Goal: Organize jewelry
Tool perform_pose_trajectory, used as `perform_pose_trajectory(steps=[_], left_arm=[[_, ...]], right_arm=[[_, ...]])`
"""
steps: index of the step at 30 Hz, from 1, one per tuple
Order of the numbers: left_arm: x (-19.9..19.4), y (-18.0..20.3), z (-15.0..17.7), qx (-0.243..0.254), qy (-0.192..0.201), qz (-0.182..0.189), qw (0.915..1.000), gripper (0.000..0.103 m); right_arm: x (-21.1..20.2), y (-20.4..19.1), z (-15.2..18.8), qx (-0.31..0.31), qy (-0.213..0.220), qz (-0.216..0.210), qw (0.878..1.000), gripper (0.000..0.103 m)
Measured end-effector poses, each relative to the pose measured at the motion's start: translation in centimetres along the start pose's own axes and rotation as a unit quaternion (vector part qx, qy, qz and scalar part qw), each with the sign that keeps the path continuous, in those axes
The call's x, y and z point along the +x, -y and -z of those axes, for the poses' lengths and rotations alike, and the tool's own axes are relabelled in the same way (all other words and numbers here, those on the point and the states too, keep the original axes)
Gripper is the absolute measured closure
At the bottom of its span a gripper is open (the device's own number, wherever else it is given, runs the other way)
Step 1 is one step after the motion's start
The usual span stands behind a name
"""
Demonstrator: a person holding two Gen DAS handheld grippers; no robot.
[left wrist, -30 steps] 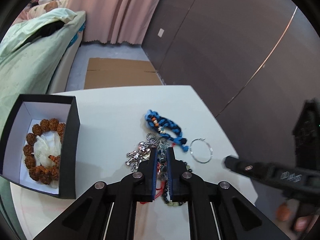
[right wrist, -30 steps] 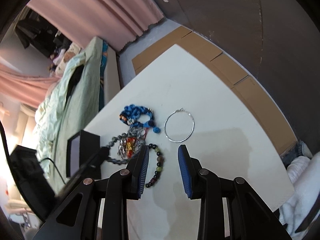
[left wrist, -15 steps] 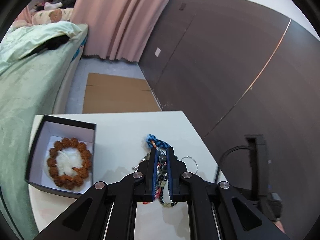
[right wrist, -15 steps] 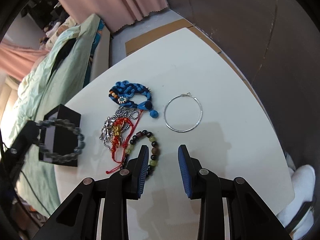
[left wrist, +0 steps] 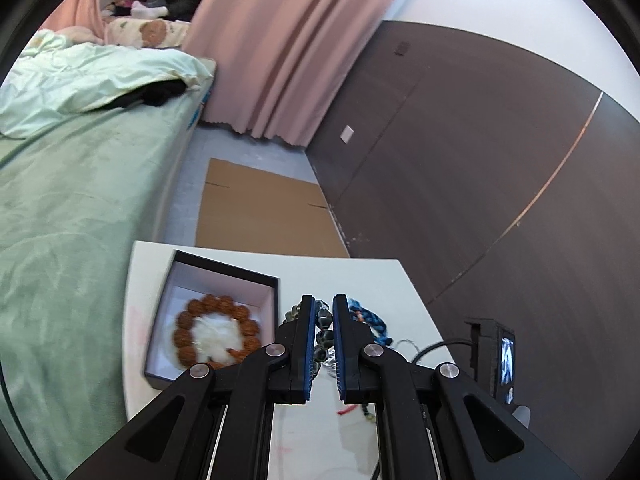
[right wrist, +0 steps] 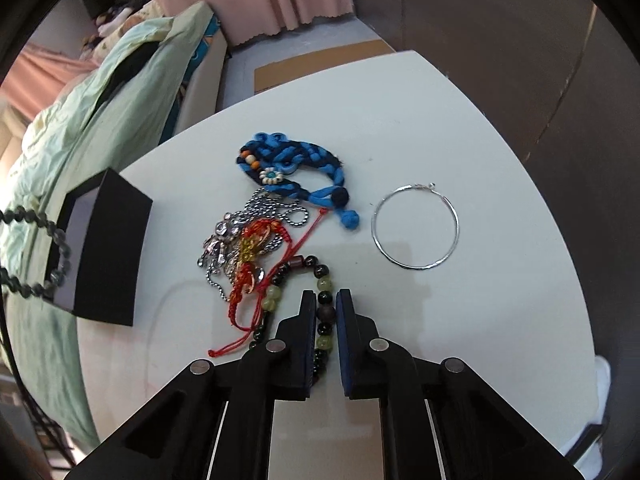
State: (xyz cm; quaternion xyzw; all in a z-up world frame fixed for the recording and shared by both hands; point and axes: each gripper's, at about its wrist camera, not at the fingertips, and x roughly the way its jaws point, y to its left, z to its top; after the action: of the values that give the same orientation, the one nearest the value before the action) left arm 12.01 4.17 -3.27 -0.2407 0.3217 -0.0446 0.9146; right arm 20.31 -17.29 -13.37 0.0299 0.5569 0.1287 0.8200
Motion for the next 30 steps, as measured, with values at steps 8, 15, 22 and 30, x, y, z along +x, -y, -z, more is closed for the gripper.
perform_pose_trajectory(steps=[8, 15, 22, 30], left_arm=[[-0.4, -2.2, -0.5, -0.024, 0.01, -0.003, 0.9997, 0.094], [0.7, -4.8, -0.4, -0.079, -0.013, -0.012, 0.9967, 0.038], [-1.0, -6.0, -0.7, -0.08, 0.011, -0.034, 0.9962, 0.032], [-2.5, -7.9, -1.1, -0.095, 0.015, -0.047, 0.9943, 0.032]], right_arm=[[-3.3, -0.5, 0.2, 0.022, 0.044, -0.056, 0.997, 0.092], [-6.9, -2.6, 0.3, 0.016, 0.102, -0.126, 0.987, 0.092], [-8.4, -5.9, -0.6, 0.002, 0.144, -0.197, 0.97, 0.092], [-8.9, -8.4, -1.0, -0.01, 0.158, -0.261, 0.952, 0.092]])
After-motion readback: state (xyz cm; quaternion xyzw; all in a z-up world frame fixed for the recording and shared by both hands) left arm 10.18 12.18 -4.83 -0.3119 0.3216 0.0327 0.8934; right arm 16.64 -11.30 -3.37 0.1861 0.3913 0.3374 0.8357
